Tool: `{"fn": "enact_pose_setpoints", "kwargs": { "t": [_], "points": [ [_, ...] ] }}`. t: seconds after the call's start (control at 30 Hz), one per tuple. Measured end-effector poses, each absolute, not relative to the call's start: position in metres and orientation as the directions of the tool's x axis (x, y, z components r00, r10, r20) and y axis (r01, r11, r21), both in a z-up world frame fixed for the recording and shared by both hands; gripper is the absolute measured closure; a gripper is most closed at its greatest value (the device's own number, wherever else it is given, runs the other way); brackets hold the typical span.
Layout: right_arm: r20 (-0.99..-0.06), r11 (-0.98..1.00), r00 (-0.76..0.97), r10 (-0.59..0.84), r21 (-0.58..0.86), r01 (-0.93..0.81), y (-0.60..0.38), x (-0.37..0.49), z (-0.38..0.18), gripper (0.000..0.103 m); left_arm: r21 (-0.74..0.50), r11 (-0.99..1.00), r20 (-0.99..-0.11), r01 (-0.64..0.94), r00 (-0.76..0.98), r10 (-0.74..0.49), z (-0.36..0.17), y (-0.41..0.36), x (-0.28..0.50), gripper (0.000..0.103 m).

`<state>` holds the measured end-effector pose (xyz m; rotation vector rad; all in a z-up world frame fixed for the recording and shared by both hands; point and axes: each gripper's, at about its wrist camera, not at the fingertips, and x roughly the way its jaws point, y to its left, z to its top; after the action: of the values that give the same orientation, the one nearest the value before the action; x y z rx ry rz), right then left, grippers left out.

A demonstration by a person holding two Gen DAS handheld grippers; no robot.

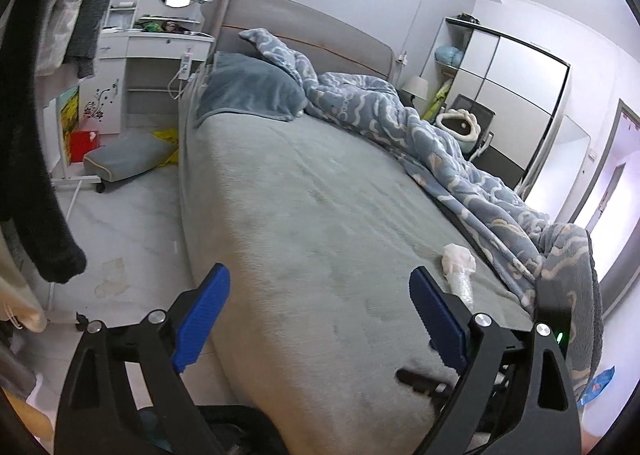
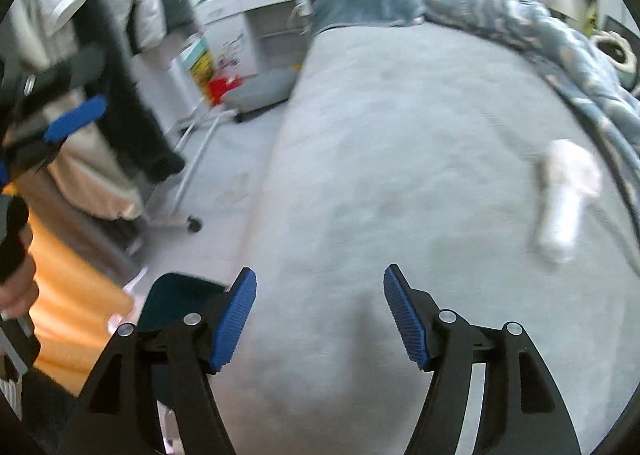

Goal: Collect trash
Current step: 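Move both tools over the bed and grasp the bubble-wrap roll with the right tool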

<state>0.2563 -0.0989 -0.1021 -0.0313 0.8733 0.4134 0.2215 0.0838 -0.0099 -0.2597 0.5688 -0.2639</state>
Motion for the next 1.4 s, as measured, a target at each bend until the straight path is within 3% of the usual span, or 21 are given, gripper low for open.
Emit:
{"fn": "enact_pose_setpoints", "kwargs": {
  "t": [0.47, 1.03, 1.27, 1.4],
  "points": [
    [-0.725, 0.958, 0.632, 0.273, 0.145, -0.248, -0.174, 0.287, -0.095, 0.032, -0.294, 0.927, -0.523, 0.231, 0.773, -0.359, -0.025, 0.019, 0.257, 0.009],
    [-0.777, 0.985, 0.61, 0.157, 0.08, -0.151, -0.231, 0.326, -0.126, 0.032, -0.263, 0.92, -0.567, 0.291, 0.725, -0.392, -0.046, -0.034, 0.303, 0.008],
    [-0.757, 0.982, 0.626, 0.187, 0.153, -0.108, -0.263, 0.329, -0.132, 0.066, -0.325, 0.899, -0.555, 0.292, 0.711, -0.432, -0.047, -0.056, 0.312, 0.007],
    [-0.757, 0.976, 0.616, 0.218, 0.168, -0.139, -0.265, 0.326, -0.132, 0.073, -0.327, 0.893, -0.553, 0.31, 0.703, -0.446, -0.046, -0.074, 0.316, 0.007]
  ]
}}
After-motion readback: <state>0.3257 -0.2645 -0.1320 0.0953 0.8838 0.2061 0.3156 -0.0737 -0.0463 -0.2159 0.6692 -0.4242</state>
